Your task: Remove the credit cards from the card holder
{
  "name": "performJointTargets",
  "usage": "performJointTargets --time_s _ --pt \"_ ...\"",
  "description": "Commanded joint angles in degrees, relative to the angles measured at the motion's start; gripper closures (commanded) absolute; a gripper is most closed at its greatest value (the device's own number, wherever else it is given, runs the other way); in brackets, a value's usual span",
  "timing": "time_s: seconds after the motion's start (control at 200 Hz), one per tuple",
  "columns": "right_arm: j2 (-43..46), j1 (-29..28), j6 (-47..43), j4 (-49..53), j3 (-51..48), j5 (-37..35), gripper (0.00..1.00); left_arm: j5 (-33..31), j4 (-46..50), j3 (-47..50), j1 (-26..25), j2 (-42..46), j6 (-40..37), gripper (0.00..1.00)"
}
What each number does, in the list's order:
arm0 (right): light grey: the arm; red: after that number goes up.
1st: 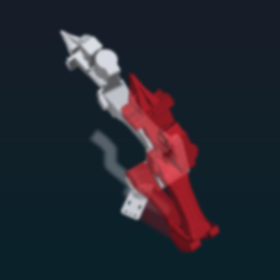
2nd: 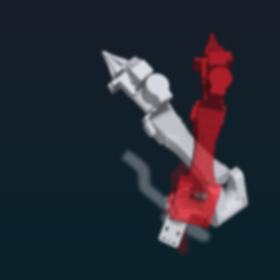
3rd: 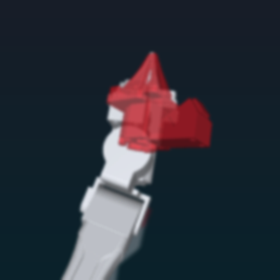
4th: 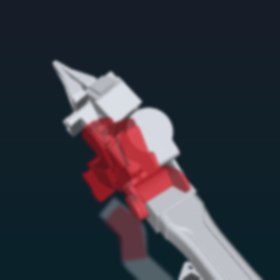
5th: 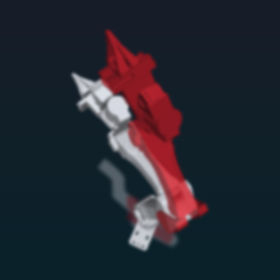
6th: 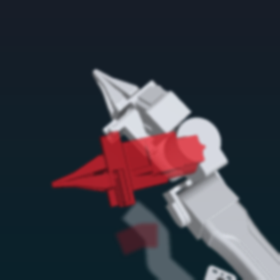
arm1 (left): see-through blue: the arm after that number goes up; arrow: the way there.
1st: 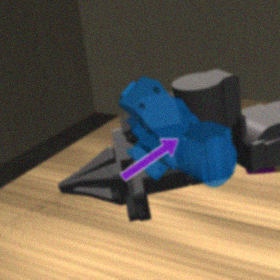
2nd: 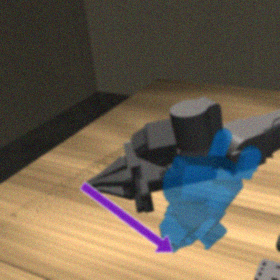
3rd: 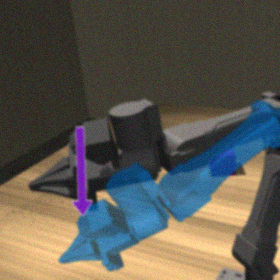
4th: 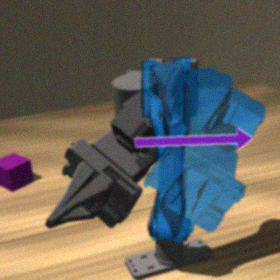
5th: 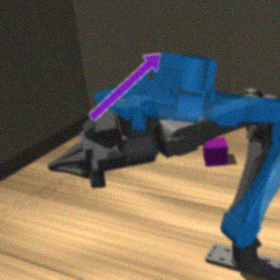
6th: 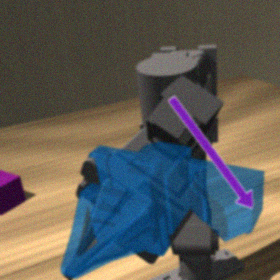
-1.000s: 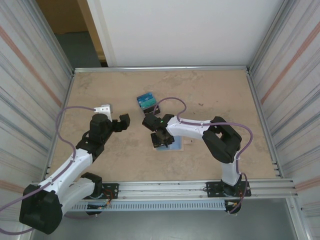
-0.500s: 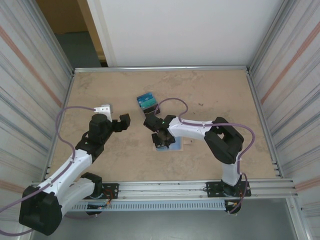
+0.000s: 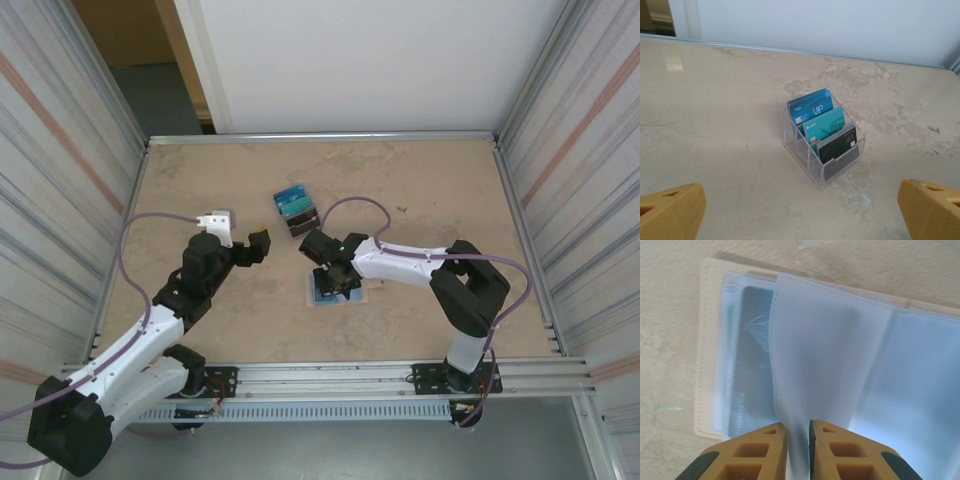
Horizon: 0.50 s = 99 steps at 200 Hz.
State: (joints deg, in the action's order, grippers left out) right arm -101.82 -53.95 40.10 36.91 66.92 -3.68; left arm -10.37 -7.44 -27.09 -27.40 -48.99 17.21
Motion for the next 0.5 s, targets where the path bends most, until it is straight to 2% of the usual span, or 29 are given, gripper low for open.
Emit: performJointTargets --time_s 0.0,0.215,0.371,0.491 --pt "3.07 1.38 1.71 1.16 -1.87 -2.4 0.8 -2.06 -1.1 -1.8 -0.52 -0.47 -1.47 0.01" --pt "6.39 3.85 4.08 1.72 -4.98 -4.75 0.77 -4.73 0.14 -2.52 -2.82 -1.96 -4.59 0.01" --pt "8.44 6.59 5.78 1.73 -7.55 -4.07 0.76 -7.92 3.24 -3.6 -6.05 -3.2 -6.76 0.01" --pt "10.32 8.61 6.85 1.42 -8.98 -3.14 0.74 -7.92 6.6 -4.7 -7.72 -4.56 -6.31 0.01"
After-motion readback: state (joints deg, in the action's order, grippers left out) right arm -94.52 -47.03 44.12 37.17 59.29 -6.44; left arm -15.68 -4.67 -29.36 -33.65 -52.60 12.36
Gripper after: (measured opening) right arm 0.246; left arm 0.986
